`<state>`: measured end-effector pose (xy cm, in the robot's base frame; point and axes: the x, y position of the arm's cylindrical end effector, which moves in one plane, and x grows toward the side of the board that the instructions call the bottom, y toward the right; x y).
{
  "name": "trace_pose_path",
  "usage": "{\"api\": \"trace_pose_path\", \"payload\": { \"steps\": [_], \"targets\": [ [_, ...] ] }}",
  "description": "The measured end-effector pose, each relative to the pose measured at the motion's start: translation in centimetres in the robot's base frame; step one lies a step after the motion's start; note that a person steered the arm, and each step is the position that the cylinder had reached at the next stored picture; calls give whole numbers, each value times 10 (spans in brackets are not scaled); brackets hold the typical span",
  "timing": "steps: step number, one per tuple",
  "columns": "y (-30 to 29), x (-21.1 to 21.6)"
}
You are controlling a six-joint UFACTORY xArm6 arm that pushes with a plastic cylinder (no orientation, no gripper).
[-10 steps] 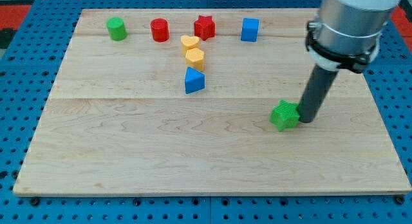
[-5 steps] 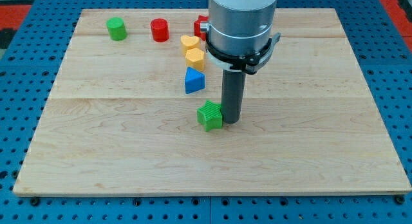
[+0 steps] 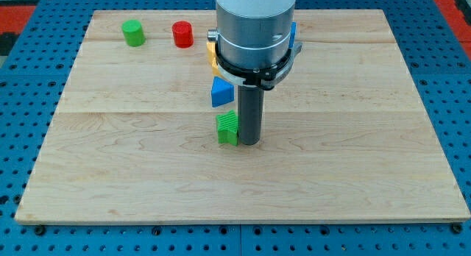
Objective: Move the green star to the bottom of the blue triangle
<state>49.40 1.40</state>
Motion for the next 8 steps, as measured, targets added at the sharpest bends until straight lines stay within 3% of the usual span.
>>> {"api": "trace_pose_path", "payload": {
  "steps": [3, 5, 8],
  "targets": [
    [-23, 4],
    [-40, 49],
    [-45, 6]
  ]
}}
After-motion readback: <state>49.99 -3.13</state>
